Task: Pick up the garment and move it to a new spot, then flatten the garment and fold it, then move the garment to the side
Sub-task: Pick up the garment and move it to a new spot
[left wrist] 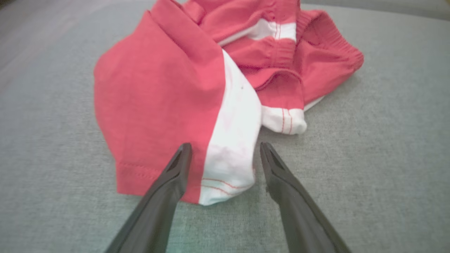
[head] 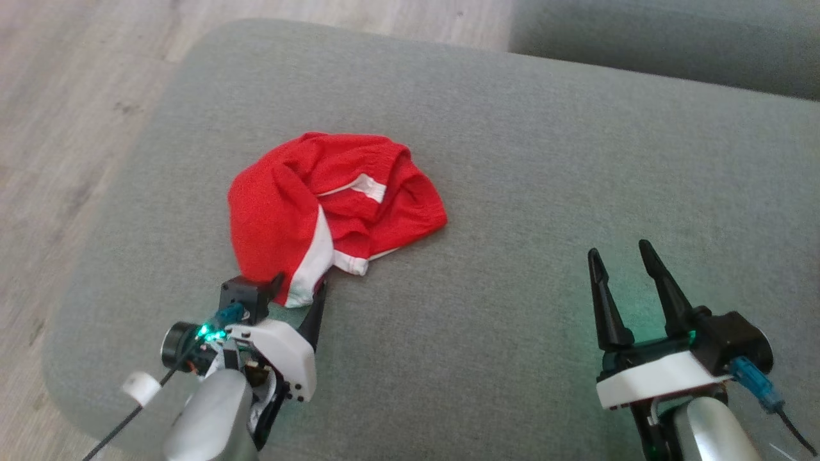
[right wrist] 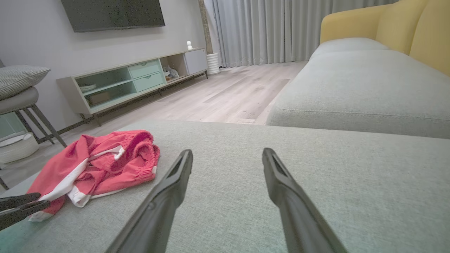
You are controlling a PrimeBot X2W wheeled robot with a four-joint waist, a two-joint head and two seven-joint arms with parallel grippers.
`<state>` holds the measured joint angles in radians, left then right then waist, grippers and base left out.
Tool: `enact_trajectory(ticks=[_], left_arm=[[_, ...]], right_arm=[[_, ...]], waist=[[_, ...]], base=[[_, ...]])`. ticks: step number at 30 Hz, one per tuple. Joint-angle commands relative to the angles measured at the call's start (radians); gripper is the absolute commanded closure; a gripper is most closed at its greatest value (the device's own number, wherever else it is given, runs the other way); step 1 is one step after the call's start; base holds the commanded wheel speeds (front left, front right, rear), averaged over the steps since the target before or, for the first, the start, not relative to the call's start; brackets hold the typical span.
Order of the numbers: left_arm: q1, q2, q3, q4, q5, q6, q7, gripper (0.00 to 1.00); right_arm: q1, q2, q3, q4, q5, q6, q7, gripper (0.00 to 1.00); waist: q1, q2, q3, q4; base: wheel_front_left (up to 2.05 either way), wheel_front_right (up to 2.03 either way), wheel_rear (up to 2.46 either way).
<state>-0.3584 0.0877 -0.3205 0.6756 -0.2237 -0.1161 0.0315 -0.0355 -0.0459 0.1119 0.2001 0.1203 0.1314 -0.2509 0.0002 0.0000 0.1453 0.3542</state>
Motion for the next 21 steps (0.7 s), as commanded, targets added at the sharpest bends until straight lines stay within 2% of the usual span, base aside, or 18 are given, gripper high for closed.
enact_trajectory(ticks=[1, 4, 8, 10, 11, 12, 13, 17, 21], left_arm=[[-0.051, 0.035, 0.020, 0.001, -0.008, -0.006, 0.017, 0.00], [-0.081, 0.049, 0.021, 0.049, -0.006, 0.001, 0.047, 0.00], [-0.114, 0.055, 0.032, 0.101, -0.005, 0.037, 0.045, 0.00], [-0.124, 0.051, 0.027, 0.128, -0.011, 0.033, 0.055, 0.00], [-0.129, 0.047, 0.025, 0.136, -0.018, 0.027, 0.056, 0.45], [-0.134, 0.044, 0.023, 0.138, -0.025, 0.021, 0.051, 0.45], [-0.139, 0.043, 0.021, 0.137, -0.029, 0.016, 0.042, 1.00], [-0.151, 0.037, 0.020, 0.087, -0.072, -0.003, -0.019, 1.00], [-0.171, 0.039, 0.006, -0.060, -0.151, -0.013, -0.082, 1.00]], right_arm=[[-0.039, -0.004, 0.019, -0.036, -0.009, -0.001, -0.011, 0.00], [-0.048, -0.004, 0.017, -0.037, -0.011, -0.001, -0.011, 0.00], [-0.055, -0.004, 0.011, -0.037, -0.014, -0.001, -0.011, 0.00], [-0.057, -0.004, 0.007, -0.037, -0.015, -0.001, -0.011, 0.00], [-0.057, -0.004, 0.005, -0.037, -0.014, -0.001, -0.011, 0.00], [-0.058, -0.004, 0.004, -0.036, -0.014, -0.001, -0.011, 0.00], [-0.059, -0.004, 0.003, -0.035, -0.013, -0.001, -0.011, 0.00], [-0.064, -0.004, -0.001, -0.029, -0.007, -0.001, -0.011, 0.00], [-0.061, -0.004, -0.004, -0.021, 0.005, -0.001, -0.011, 0.00]], waist=[[-0.0002, 0.0000, 0.025, -0.025], [-0.0002, 0.0000, 0.040, -0.042], [-0.0002, 0.0000, 0.054, -0.059], [-0.0002, 0.0000, 0.056, -0.064], [-0.0002, 0.0000, 0.056, -0.067], [-0.0002, 0.0000, 0.056, -0.069], [-0.0002, 0.0000, 0.054, -0.071], [-0.0002, 0.0000, 0.035, -0.081], [-0.0002, 0.0000, 0.003, -0.091]], base=[[0.00, 0.00, 0.00], [0.00, 0.00, 0.00], [0.00, 0.00, 0.00], [0.00, 0.00, 0.00], [0.00, 0.00, 0.00], [0.00, 0.00, 0.00], [0.00, 0.00, 0.00], [0.00, 0.00, 0.00], [0.00, 0.00, 0.00]])
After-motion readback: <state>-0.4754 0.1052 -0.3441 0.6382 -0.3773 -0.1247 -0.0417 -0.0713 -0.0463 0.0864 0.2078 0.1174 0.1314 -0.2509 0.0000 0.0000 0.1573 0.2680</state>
